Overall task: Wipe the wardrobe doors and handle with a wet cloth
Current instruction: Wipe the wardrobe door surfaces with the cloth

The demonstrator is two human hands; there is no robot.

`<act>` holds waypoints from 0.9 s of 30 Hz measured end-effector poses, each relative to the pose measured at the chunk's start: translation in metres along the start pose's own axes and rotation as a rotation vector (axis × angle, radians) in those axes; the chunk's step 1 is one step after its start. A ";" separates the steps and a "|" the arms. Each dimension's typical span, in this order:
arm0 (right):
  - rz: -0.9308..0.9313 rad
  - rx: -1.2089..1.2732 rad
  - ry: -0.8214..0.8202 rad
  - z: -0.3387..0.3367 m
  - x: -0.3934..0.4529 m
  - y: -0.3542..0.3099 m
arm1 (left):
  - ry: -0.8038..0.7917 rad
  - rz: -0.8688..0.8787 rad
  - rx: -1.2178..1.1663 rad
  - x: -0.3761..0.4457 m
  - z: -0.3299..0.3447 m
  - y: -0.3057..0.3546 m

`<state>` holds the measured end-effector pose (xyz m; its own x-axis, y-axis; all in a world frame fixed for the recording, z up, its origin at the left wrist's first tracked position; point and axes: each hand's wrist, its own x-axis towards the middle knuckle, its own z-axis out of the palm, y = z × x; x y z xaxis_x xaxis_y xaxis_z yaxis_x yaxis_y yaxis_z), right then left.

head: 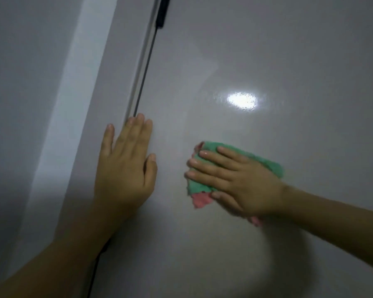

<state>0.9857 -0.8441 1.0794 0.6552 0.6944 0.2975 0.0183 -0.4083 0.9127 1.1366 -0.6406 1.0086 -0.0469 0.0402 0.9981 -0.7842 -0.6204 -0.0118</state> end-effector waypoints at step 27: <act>0.065 -0.039 0.001 0.001 0.018 -0.020 | 0.020 0.017 0.058 -0.047 -0.007 -0.008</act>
<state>0.9980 -0.8237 1.0666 0.6531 0.6679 0.3568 -0.0538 -0.4291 0.9017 1.1409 -0.6316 0.9614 -0.0728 0.0448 0.9963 -0.7461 -0.6654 -0.0246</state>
